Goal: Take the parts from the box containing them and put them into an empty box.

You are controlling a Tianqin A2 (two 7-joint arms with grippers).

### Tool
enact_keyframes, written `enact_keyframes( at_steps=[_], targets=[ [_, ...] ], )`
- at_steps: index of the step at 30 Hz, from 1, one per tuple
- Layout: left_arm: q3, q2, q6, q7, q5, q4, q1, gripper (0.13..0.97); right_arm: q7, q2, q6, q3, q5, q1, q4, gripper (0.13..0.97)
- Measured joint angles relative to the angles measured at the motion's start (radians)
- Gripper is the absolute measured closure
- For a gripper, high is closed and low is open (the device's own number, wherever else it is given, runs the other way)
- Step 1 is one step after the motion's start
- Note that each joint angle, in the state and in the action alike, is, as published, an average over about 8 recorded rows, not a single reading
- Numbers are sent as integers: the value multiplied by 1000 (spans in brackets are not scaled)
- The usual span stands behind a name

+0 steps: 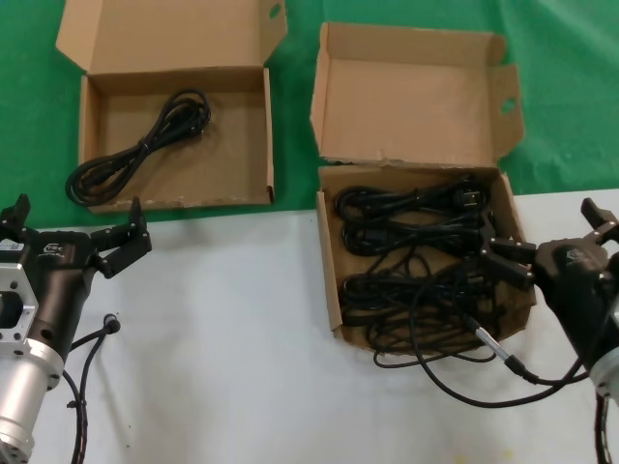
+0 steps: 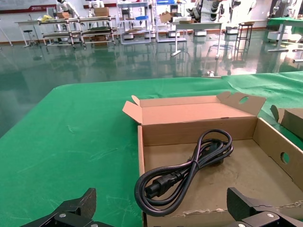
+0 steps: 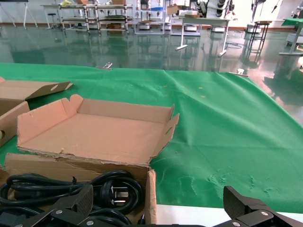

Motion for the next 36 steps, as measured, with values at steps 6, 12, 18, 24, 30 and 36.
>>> enact_keyframes(
  at_steps=[6,12,18,24,30,36],
  targets=[
    [0,0,0,0,0,0,0,132,0,0,0,0,0,0,0,129],
    [0,0,0,0,0,0,0,132,0,0,0,0,0,0,0,129],
    [0,0,0,0,0,0,0,132,0,0,0,0,0,0,0,129],
    [0,0,0,0,0,0,0,132,0,0,0,0,0,0,0,129],
    [0,0,0,0,0,0,0,132,0,0,0,0,0,0,0,129],
    [0,0,0,0,0,0,0,132,0,0,0,0,0,0,0,129]
  ],
)
